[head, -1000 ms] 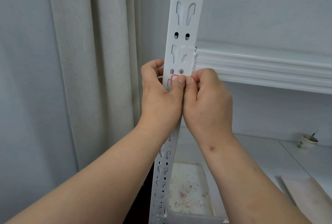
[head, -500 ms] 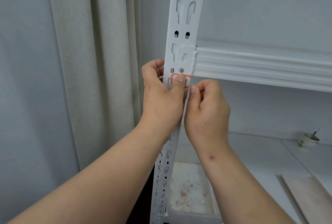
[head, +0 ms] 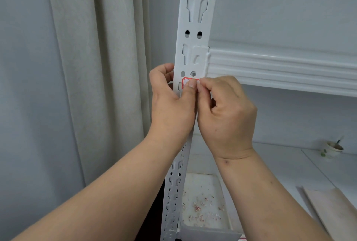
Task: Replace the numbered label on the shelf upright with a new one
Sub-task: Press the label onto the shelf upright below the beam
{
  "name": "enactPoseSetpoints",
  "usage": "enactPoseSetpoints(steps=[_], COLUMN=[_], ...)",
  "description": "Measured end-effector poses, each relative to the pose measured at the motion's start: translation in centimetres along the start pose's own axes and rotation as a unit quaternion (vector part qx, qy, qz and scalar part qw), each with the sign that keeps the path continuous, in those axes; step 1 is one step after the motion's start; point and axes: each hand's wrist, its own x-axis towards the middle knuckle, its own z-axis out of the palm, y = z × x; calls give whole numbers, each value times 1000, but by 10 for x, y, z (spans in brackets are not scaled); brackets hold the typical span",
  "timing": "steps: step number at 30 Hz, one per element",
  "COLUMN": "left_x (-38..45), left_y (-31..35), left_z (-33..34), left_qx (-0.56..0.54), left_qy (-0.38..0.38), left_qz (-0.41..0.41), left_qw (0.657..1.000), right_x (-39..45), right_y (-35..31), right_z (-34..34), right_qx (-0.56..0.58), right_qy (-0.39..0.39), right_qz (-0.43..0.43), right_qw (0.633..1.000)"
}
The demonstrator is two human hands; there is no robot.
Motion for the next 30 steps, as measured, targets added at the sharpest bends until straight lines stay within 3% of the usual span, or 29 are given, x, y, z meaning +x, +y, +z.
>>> enactPoseSetpoints(steps=[11, 19, 24, 30], left_x=[1, 1, 2, 1], left_y=[0, -1, 0, -5], left_z=[0, -1, -2, -5], left_qx=[-2, -1, 8, 14], left_qy=[10, 10, 4, 2], left_qz=[-6, -13, -14, -20], left_qw=[1000, 1000, 1000, 1000], right_x=[-1, -4, -13, 4], right_y=[1, -4, -3, -6], right_z=[4, 3, -7, -4], right_qx=[-8, -47, -6, 17], right_qy=[15, -17, -30, -23], right_qz=[-8, 36, 108, 117], right_qw=[1000, 998, 994, 993])
